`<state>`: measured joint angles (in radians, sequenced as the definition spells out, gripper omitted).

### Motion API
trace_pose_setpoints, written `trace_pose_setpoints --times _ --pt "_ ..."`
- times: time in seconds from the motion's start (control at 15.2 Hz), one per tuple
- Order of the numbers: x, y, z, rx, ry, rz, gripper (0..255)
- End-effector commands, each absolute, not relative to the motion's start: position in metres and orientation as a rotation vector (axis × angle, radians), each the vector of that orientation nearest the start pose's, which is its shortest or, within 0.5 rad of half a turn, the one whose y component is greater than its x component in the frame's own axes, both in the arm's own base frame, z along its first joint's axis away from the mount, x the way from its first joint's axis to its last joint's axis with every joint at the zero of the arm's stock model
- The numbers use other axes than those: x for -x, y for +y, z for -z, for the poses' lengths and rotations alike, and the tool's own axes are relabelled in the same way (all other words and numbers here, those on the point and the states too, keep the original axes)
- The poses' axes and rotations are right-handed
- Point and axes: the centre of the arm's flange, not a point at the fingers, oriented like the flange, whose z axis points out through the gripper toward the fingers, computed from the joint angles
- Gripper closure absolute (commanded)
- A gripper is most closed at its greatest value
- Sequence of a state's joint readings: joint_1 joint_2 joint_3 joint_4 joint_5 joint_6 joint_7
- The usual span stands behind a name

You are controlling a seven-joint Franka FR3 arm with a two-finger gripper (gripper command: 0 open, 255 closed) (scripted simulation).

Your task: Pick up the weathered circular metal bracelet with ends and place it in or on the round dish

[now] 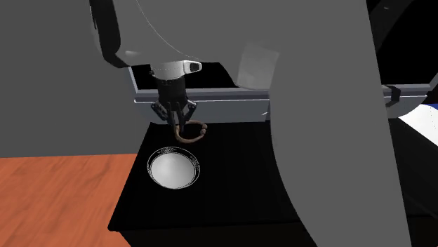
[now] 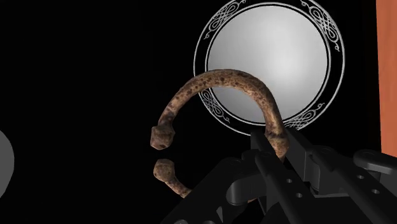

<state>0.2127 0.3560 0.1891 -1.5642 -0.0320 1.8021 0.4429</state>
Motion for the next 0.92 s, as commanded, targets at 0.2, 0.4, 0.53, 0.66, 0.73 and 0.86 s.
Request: trace_pose_setpoints --times 0.2,0.4,0.53,0.66,0.73,0.86 --pt "-0.564 0.293 -0.433 3.15 0.065 -0.184 255" --pt "-0.556 0.305 -0.423 3.15 0.065 -0.184 255" --pt "-0.556 0.305 -0.413 3.15 0.065 -0.184 255" --pt "-0.555 0.305 -0.402 3.15 0.064 -0.184 255" --pt "-0.556 0.305 -0.397 3.15 0.065 -0.184 255" --pt "-0.556 0.305 -0.386 3.15 0.065 -0.184 255"
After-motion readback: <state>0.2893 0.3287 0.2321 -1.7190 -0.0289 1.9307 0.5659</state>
